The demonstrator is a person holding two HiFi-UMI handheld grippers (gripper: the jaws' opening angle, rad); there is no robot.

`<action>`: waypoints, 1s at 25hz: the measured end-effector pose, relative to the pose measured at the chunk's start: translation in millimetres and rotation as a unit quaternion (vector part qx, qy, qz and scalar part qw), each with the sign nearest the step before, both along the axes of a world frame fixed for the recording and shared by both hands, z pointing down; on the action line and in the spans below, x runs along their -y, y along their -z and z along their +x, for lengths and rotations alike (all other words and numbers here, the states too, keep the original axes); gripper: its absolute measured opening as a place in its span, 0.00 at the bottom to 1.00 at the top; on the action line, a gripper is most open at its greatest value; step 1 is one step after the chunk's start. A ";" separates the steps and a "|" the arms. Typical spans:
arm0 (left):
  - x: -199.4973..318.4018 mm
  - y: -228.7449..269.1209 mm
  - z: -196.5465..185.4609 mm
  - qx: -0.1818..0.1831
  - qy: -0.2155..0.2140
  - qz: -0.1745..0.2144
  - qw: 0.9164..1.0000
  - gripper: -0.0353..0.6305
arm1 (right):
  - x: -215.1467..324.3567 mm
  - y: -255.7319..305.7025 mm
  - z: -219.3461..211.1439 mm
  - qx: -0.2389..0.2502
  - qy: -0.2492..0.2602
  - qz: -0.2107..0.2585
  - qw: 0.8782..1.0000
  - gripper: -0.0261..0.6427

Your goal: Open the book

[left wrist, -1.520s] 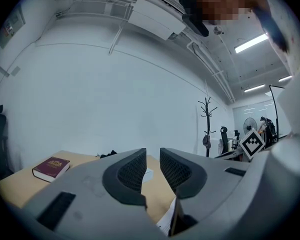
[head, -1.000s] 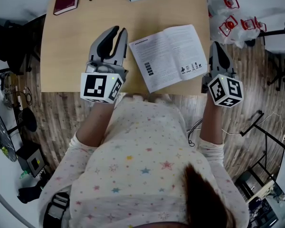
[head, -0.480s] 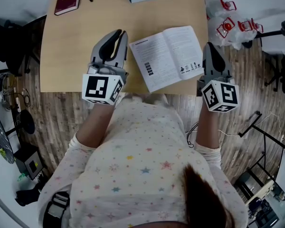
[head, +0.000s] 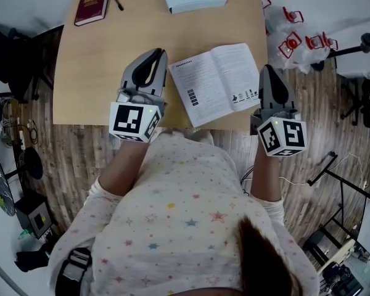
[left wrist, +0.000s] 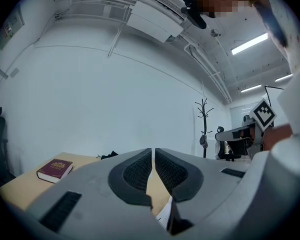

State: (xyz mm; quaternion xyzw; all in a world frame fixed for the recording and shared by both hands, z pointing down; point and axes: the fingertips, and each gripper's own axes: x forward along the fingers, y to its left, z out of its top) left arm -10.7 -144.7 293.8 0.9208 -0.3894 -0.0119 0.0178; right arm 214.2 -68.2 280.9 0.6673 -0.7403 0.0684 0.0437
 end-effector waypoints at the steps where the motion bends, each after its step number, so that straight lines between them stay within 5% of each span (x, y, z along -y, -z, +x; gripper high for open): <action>1: -1.1 -0.4 1.5 0.001 -0.004 0.000 1.000 0.10 | -0.3 1.6 -1.0 0.000 0.002 0.002 1.000 0.04; 25: -20.1 3.4 11.9 0.003 -0.008 0.003 1.000 0.08 | -7.7 17.1 -11.5 0.005 0.026 0.019 0.999 0.04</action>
